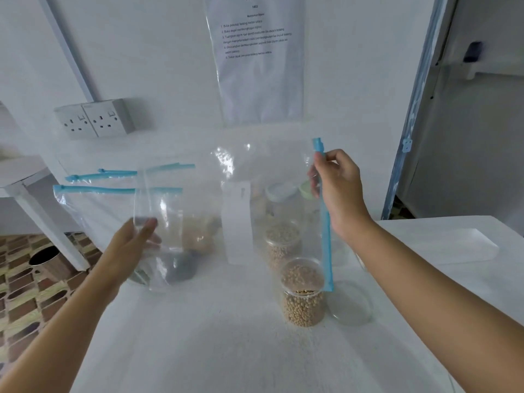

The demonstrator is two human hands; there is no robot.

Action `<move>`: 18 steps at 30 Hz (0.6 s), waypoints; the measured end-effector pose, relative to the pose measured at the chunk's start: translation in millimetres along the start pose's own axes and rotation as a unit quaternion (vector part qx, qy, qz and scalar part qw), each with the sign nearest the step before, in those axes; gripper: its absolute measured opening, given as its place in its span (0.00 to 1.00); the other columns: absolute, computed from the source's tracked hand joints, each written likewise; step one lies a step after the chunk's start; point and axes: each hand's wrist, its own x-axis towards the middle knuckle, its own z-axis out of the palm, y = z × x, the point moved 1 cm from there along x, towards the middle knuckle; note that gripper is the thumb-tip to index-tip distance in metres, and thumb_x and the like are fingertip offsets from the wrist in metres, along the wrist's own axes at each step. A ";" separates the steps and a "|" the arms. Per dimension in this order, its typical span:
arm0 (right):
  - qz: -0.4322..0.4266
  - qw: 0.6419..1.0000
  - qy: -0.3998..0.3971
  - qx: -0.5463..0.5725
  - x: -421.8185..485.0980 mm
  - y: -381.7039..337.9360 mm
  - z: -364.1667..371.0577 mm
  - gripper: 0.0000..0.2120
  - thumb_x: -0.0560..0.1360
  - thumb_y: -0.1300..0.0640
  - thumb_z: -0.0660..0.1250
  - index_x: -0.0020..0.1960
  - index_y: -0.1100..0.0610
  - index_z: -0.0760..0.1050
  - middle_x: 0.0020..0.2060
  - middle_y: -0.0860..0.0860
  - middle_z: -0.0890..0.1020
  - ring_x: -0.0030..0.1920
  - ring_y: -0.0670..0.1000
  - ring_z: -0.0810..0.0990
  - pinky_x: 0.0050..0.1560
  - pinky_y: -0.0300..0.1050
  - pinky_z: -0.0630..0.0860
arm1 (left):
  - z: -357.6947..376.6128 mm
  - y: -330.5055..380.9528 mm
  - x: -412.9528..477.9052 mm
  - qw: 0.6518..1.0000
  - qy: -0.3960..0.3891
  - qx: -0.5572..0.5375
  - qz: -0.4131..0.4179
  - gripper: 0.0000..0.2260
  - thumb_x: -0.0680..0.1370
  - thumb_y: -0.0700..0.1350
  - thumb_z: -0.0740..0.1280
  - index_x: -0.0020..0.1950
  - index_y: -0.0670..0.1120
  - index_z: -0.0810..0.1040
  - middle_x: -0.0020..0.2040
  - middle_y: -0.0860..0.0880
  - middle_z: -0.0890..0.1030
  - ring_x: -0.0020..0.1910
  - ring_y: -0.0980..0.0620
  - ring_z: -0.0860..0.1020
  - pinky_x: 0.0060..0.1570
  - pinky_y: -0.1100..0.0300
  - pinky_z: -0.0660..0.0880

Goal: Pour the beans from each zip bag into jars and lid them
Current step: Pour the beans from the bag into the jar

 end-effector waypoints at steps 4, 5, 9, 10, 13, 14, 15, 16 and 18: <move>0.019 0.994 -0.029 -0.104 0.9 16.0 12.7 0.13 0.82 0.54 0.63 0.39 0.55 0.67 0.32 0.49 0.79 0.32 0.49 0.73 0.40 0.49 0.69 | 7.0 -54.4 -2.1 0.979 -0.085 0.173 -0.064 0.30 0.77 0.70 0.61 0.46 0.42 0.80 0.38 0.42 0.80 0.38 0.46 0.79 0.43 0.50 0.75; 0.015 0.990 -0.036 -0.133 -0.6 20.1 14.7 0.13 0.82 0.54 0.63 0.39 0.55 0.67 0.33 0.52 0.80 0.32 0.48 0.74 0.41 0.50 0.71 | 11.2 -63.2 -5.3 0.960 -0.123 0.234 -0.095 0.29 0.78 0.68 0.58 0.45 0.42 0.79 0.37 0.44 0.79 0.36 0.48 0.77 0.41 0.54 0.74; -0.036 0.964 -0.074 -0.252 -8.5 32.6 18.2 0.14 0.83 0.54 0.62 0.43 0.62 0.68 0.38 0.64 0.78 0.36 0.60 0.75 0.37 0.49 0.70 | 20.3 -75.4 -18.0 0.835 -0.257 0.466 -0.140 0.31 0.79 0.70 0.55 0.36 0.47 0.82 0.28 0.53 0.81 0.24 0.59 0.76 0.38 0.65 0.74; -0.049 0.960 -0.081 -0.265 -9.9 34.2 18.5 0.14 0.83 0.54 0.62 0.43 0.63 0.68 0.37 0.64 0.78 0.37 0.62 0.74 0.37 0.50 0.70 | 19.6 -74.3 -16.2 0.834 -0.253 0.473 -0.128 0.31 0.79 0.70 0.55 0.33 0.48 0.82 0.26 0.54 0.80 0.22 0.61 0.75 0.38 0.66 0.73; -0.085 0.951 -0.103 -0.278 -15.0 36.7 21.7 0.13 0.82 0.55 0.64 0.43 0.60 0.67 0.33 0.59 0.78 0.34 0.57 0.74 0.39 0.50 0.71 | 22.3 -46.7 -10.2 0.898 -0.186 0.398 -0.026 0.26 0.79 0.66 0.60 0.32 0.49 0.79 0.27 0.53 0.79 0.24 0.61 0.74 0.34 0.65 0.71; -0.090 0.950 -0.114 -0.275 -17.0 37.2 23.3 0.11 0.82 0.55 0.65 0.43 0.57 0.67 0.33 0.57 0.79 0.32 0.55 0.74 0.38 0.48 0.71 | 25.7 -32.1 -9.7 0.920 -0.154 0.359 0.021 0.24 0.80 0.64 0.62 0.33 0.49 0.79 0.28 0.52 0.79 0.25 0.60 0.74 0.32 0.66 0.70; -0.091 0.950 -0.124 -0.270 -19.0 37.5 24.6 0.11 0.81 0.55 0.65 0.43 0.52 0.66 0.33 0.55 0.79 0.31 0.52 0.74 0.36 0.45 0.71 | 30.8 -16.2 -10.1 0.937 -0.120 0.323 0.061 0.21 0.80 0.61 0.64 0.35 0.50 0.79 0.30 0.52 0.79 0.26 0.60 0.74 0.31 0.68 0.69; -0.089 0.951 -0.131 -0.264 -20.9 37.2 25.7 0.12 0.81 0.55 0.66 0.43 0.49 0.65 0.33 0.53 0.80 0.31 0.50 0.74 0.35 0.43 0.71 | 37.1 -0.2 -10.5 0.949 -0.090 0.286 0.096 0.17 0.81 0.59 0.65 0.38 0.51 0.79 0.31 0.53 0.79 0.28 0.60 0.74 0.32 0.69 0.69; -0.077 0.956 -0.144 -0.244 -24.1 35.6 25.9 0.13 0.81 0.55 0.66 0.42 0.47 0.65 0.34 0.51 0.80 0.31 0.47 0.74 0.36 0.42 0.70 | 52.7 25.7 -9.2 0.963 -0.059 0.210 0.161 0.10 0.82 0.56 0.65 0.47 0.52 0.78 0.39 0.55 0.81 0.37 0.62 0.77 0.38 0.71 0.70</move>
